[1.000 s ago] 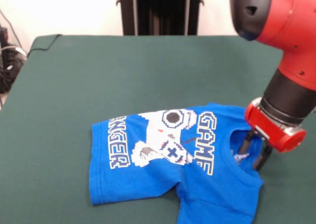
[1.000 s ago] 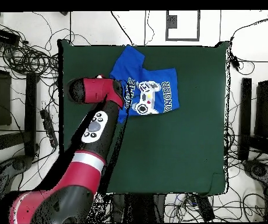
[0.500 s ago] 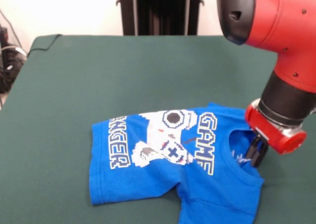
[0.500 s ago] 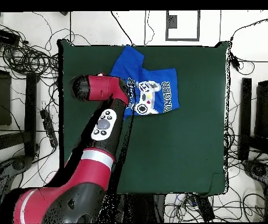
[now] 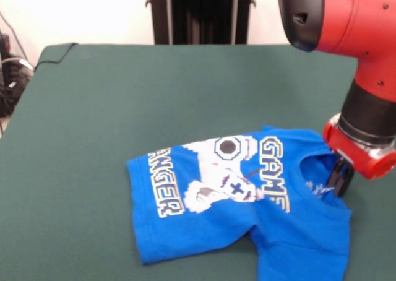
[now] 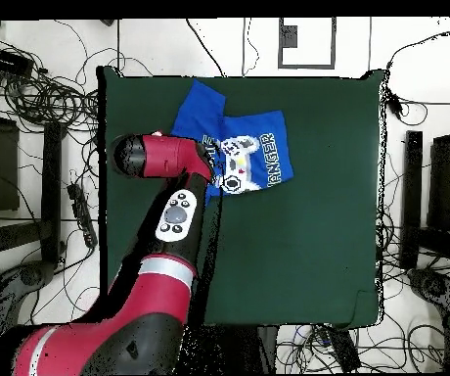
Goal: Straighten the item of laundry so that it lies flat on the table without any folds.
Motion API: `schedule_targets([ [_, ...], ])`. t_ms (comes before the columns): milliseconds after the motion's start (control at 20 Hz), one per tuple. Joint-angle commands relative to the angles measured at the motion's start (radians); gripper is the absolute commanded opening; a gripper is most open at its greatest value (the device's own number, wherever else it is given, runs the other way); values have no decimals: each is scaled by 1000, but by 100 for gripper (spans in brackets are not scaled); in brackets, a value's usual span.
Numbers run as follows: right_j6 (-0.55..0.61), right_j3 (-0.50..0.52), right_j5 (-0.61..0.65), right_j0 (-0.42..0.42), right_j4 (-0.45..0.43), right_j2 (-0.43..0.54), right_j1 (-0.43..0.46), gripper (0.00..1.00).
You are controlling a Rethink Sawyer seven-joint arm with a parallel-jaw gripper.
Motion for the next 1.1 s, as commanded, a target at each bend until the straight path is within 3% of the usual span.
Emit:
schedule_targets([
  [50,-49,314,-87,-1,0,280,-123,0],
  [300,81,302,-184,72,-33,219,-101,0],
  [450,162,248,-377,109,-32,174,-29,0],
  [650,302,109,-543,258,97,-125,142,0],
  [850,217,11,-712,274,292,-246,267,0],
  [1100,109,-31,-691,242,350,-230,296,0],
])
